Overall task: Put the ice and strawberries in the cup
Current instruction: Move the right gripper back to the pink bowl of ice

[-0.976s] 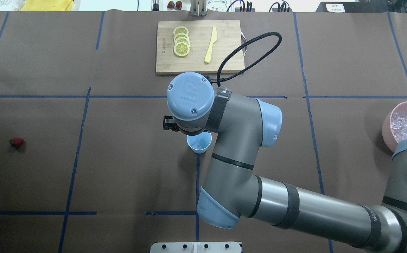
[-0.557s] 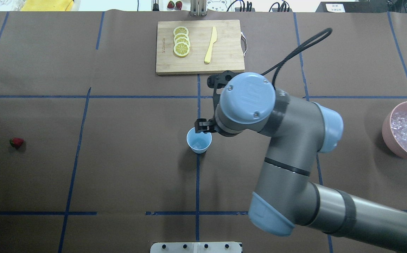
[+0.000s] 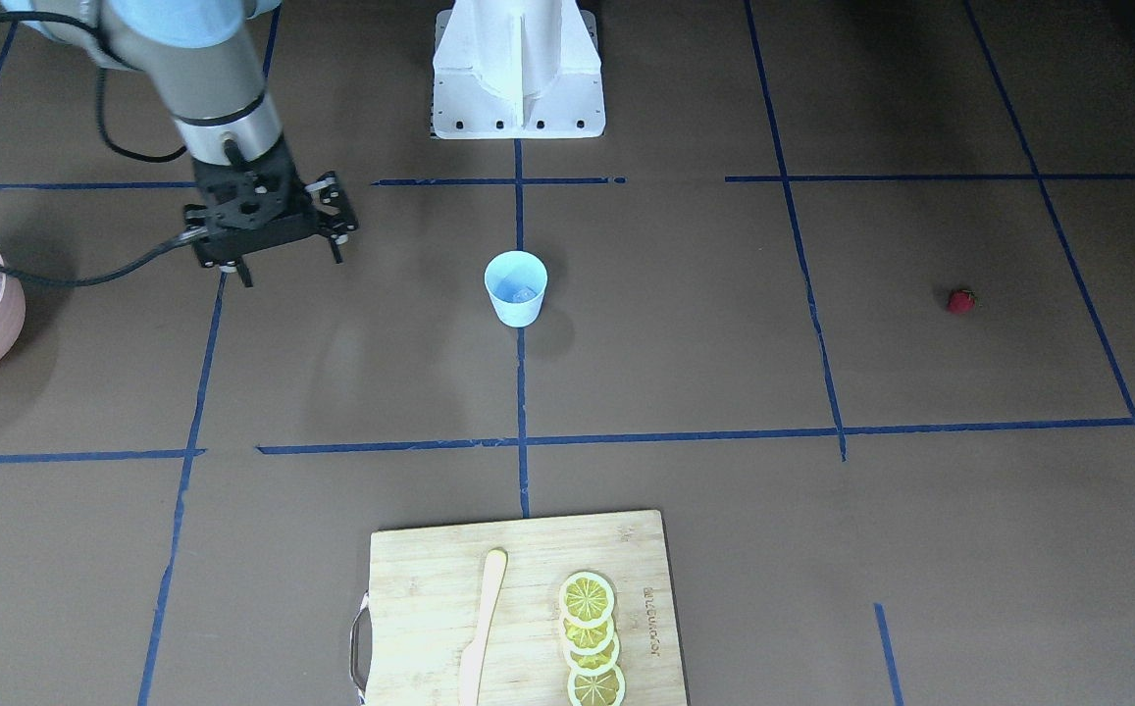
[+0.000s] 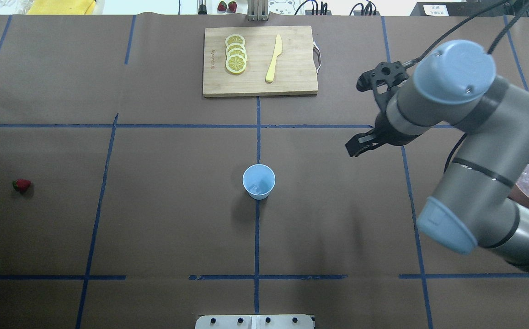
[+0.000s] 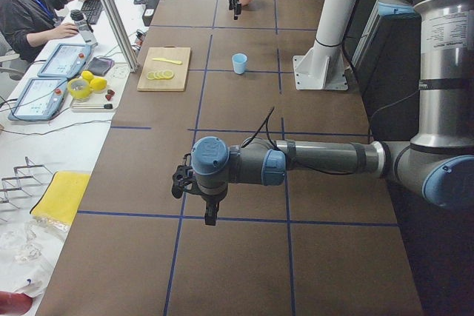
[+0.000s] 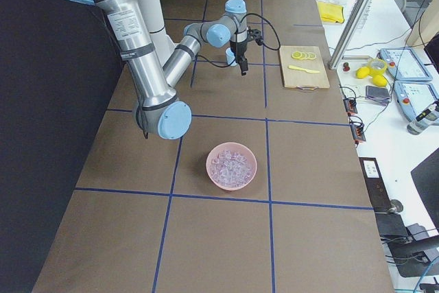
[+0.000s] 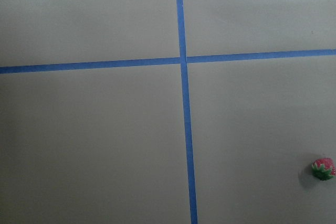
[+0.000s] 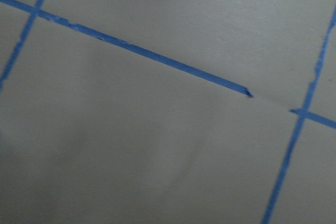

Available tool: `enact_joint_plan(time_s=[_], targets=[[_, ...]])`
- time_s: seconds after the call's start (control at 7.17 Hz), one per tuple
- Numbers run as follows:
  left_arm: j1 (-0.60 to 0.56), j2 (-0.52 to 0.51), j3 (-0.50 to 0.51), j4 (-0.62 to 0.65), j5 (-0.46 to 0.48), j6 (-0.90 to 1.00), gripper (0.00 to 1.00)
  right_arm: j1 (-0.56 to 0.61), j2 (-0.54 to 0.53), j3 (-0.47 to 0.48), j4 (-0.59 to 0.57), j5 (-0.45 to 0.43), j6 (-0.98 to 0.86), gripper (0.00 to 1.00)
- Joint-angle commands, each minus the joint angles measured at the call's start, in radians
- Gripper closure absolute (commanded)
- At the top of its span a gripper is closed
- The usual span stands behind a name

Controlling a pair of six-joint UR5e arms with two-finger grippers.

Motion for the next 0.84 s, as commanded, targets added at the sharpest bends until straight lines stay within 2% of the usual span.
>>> enact_joint_plan(time_s=[0.0,0.28,0.56,0.7], targets=[[-0.001,0.000,0.000,0.000,0.000,0.000,0.00,0.186,-0.179,0.038,0.054,0.152,-0.266,0.01],[-0.001,0.000,0.000,0.000,0.000,0.000,0.00,0.340,-0.438,0.018,0.259,0.237,-0.467,0.01],[-0.001,0.000,0.000,0.000,0.000,0.000,0.00,0.476,-0.522,-0.050,0.299,0.343,-0.700,0.01],[0.000,0.000,0.000,0.000,0.000,0.000,0.00,0.529,-0.542,-0.102,0.299,0.354,-0.860,0.01]])
